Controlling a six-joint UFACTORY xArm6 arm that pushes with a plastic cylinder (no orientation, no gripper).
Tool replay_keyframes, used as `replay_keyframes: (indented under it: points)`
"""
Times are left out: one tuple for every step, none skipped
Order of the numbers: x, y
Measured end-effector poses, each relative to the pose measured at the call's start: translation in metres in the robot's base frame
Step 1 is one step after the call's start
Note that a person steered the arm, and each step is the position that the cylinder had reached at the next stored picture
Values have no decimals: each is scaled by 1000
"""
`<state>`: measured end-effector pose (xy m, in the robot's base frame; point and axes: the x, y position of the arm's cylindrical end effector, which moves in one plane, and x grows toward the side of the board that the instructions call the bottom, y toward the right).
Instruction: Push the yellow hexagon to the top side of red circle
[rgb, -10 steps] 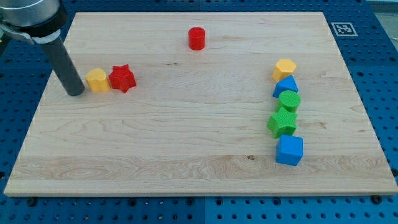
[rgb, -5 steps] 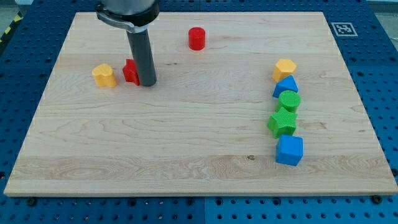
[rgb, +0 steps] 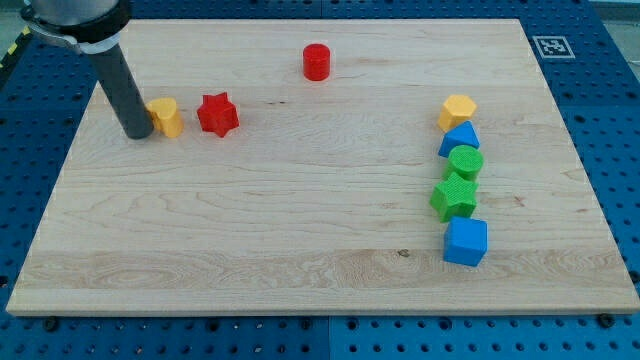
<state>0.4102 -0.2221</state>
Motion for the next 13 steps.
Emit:
replay_keyframes:
  points:
    - [-8, 15]
    - [-31, 47]
    - [-43, 81]
    - [-67, 109]
    - [-95, 115]
    - [-122, 116]
    - [-164, 116]
    - [-189, 123]
    - [-203, 137]
    - [-207, 156]
    - [-207, 160]
    - [-207, 160]
    - [-206, 157]
